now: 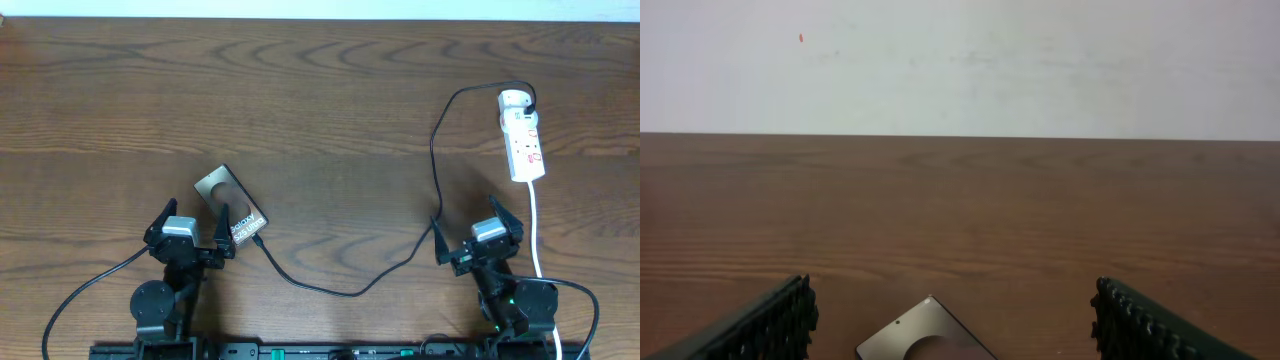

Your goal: Plug charger to phone and switch on socket

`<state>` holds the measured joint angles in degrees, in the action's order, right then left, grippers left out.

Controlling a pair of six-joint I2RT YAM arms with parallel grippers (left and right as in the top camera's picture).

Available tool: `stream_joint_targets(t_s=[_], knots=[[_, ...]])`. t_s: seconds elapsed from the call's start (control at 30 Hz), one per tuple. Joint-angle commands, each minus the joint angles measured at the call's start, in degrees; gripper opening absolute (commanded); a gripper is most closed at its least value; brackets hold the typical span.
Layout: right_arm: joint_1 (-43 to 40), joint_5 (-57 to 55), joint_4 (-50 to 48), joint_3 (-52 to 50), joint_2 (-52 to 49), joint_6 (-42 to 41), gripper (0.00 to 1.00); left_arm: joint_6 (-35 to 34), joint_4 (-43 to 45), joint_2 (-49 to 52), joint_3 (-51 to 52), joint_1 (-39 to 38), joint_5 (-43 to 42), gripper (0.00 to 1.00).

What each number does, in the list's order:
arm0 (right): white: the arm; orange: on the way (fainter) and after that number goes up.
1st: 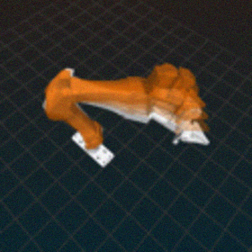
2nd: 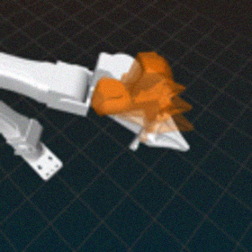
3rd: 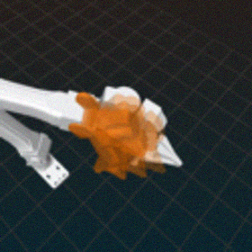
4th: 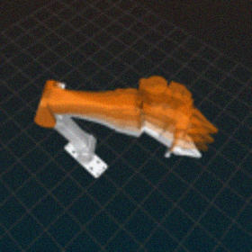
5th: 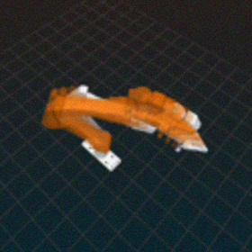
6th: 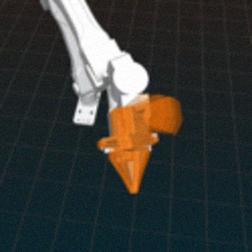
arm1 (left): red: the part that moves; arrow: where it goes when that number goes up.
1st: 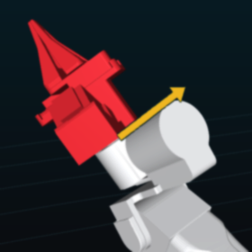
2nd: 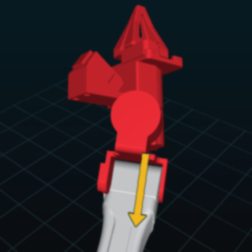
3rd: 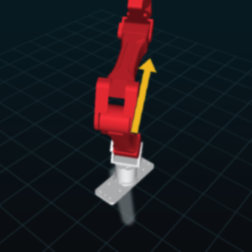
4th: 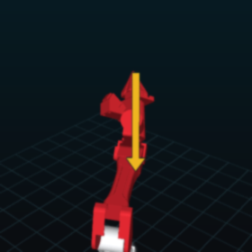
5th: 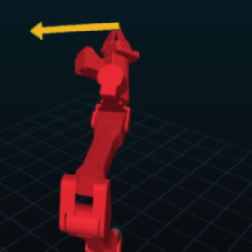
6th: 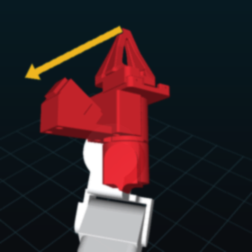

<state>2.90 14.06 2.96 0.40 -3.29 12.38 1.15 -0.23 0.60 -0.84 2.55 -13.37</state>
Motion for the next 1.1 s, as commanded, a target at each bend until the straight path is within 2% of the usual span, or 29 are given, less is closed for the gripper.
stream_joint_targets(t_s=[0.0,0.37,0.57,1.07], knots=[[0.2,-1.7,0.5,-0.1,0.4,-2.7,0.99,0.3,-2.7,-0.4,0.6,0.2,-1.1,0.86],[0.2,-2.2,0.5,-0.1,3.0,-2.7,0.99,0.3,-2.7,-0.4,0.6,0.2,-1.1,0.86],[0.2,-8.7,1.1,0.0,3.0,-10.3,0.99,0.3,-2.7,-0.4,0.6,0.2,-1.1,0.86],[0.2,-7.5,0.9,0.0,3.0,-10.2,0.99,0.3,-2.7,-0.4,0.6,0.2,-1.1,0.86]])
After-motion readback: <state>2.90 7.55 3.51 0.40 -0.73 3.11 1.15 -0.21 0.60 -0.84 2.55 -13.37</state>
